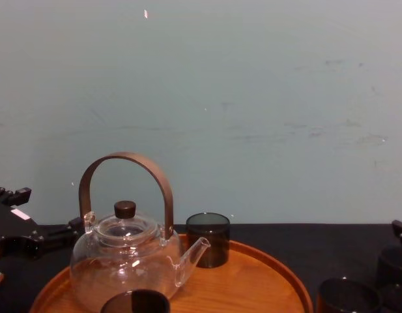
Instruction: Pick up the glass from the table and place it on the tray.
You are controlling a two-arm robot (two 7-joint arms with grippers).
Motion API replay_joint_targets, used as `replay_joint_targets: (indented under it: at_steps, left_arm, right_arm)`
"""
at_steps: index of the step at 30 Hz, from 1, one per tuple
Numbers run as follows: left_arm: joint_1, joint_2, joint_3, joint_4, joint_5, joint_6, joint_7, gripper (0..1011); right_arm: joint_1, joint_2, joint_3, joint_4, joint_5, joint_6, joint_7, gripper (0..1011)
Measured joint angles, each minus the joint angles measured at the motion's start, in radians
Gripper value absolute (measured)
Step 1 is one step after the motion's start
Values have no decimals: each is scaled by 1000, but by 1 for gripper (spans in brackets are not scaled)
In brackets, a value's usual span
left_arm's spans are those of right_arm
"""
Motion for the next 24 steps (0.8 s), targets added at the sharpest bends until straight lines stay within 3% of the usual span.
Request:
replay_joint_targets:
  at_steps: [24]
  left_arm:
    - [0, 0, 0, 0, 0, 0, 0, 1001]
  right_arm:
    - [0, 0, 0, 0, 0, 0, 0, 1000]
